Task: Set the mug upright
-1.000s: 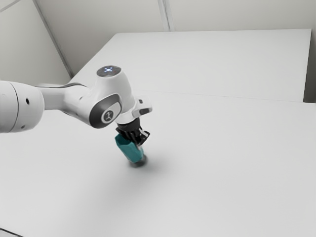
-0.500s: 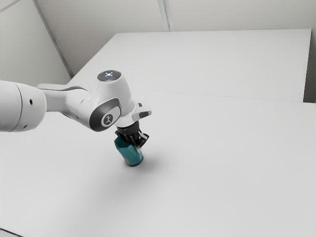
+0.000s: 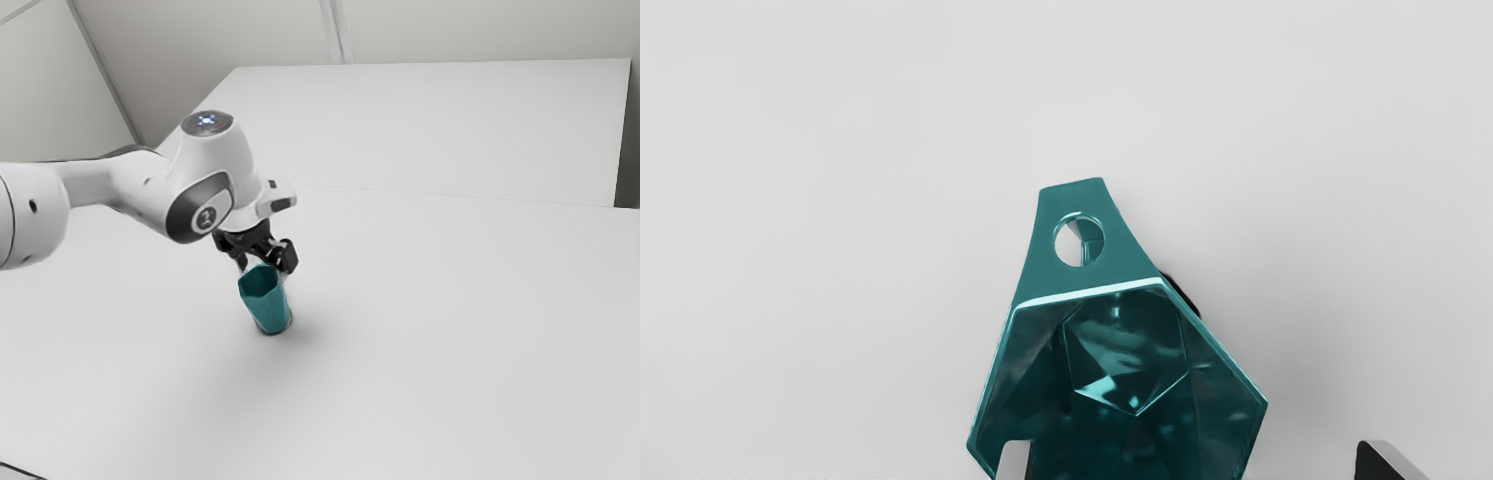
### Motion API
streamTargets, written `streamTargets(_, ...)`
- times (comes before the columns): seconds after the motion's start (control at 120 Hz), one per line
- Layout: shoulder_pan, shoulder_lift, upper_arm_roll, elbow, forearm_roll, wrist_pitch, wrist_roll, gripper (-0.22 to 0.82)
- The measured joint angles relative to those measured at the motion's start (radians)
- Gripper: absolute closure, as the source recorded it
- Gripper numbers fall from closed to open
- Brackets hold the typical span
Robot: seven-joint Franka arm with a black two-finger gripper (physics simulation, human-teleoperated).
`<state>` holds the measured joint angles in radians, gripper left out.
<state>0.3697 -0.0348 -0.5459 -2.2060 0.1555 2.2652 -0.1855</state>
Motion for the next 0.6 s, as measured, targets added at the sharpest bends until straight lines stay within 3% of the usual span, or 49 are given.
streamTargets(0.158,-0.018,-0.015,0.008,0.093,-0.047,-0.100,0.002,0.04)
streamTargets(0.433,-0.013,0.024,0.012,0.454,-0.093,-0.389,0.010,0.01)
streamTargets(0.5,-0.072,0.027,0.073,0.513,-0.096,-0.452,0.011,0.01)
streamTargets(0.6,-0.285,0.030,0.289,0.581,-0.097,-0.532,0.014,0.01)
